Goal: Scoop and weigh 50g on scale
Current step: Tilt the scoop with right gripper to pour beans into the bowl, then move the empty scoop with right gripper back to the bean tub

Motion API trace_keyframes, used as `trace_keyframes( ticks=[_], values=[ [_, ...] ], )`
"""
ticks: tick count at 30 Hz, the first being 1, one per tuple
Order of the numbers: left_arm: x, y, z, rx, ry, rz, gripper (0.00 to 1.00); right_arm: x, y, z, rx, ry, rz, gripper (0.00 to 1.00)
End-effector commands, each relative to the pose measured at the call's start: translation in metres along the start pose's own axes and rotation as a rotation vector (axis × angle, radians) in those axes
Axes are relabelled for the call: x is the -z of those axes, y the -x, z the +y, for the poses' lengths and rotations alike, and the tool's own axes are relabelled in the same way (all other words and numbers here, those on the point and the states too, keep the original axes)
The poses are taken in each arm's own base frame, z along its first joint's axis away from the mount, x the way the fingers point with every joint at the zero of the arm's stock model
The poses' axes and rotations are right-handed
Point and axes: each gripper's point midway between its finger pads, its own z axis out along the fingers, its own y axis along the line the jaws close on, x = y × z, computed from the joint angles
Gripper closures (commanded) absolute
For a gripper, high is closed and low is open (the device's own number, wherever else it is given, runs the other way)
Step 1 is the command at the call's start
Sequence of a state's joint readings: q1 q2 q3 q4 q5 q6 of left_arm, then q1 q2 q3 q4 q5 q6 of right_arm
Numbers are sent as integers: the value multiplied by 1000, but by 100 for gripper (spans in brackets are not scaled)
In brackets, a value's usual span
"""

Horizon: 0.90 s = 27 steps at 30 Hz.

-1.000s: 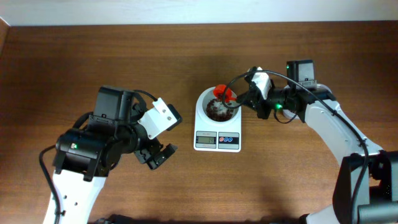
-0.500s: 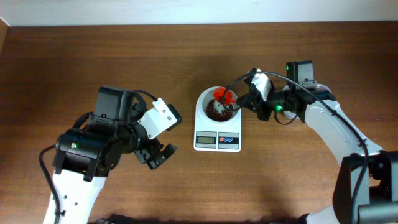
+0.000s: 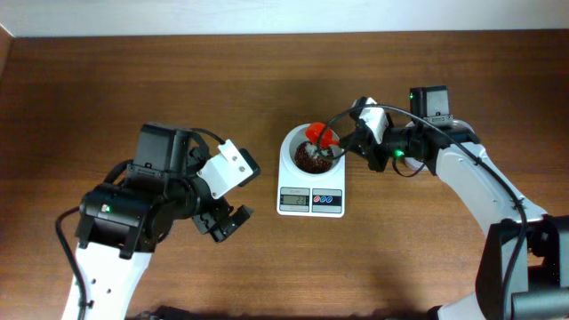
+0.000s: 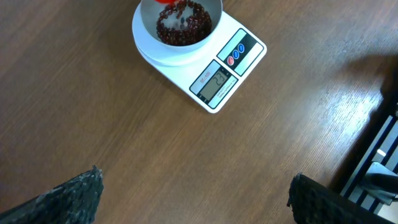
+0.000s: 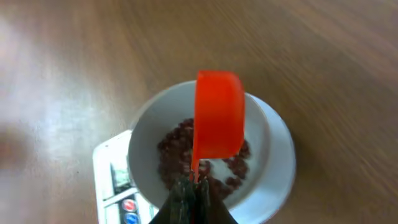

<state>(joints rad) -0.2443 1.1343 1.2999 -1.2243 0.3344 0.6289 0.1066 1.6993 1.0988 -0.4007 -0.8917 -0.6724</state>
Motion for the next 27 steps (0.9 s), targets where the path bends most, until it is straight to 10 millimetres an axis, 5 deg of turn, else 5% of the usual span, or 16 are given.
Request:
trace_keyframes(
  ticks=[1,3,5,8,14,16,19,21,24,27],
  values=[
    [5,6,0,-18,-1,-25,1,-1,2,-4,66,-21,5,96],
    [5,6,0,-18,-1,-25,1,1,11,11,24,57,-46,96],
    [5,6,0,-18,-1,-25,1,1,6,-5,71,-26,-5,96],
    [5,6,0,-18,-1,-25,1,5,19,14,21,64,-70,96],
    [5,6,0,-18,0,-25,1,6,12,-4,41,-47,-8,96],
    [5,6,0,-18,-1,-25,1,7,17,10,26,16,-38,96],
    [5,6,0,-18,-1,-25,1,14,20,-3,96,-74,-10,96],
    [5,6,0,-18,-1,-25,1,22,30,13,100,-35,-41,96],
    [5,6,0,-18,-1,-25,1,30,32,2,133,-133,-6,96],
    [5,6,0,-18,-1,-25,1,49,54,11,73,-166,-58,96]
  ],
)
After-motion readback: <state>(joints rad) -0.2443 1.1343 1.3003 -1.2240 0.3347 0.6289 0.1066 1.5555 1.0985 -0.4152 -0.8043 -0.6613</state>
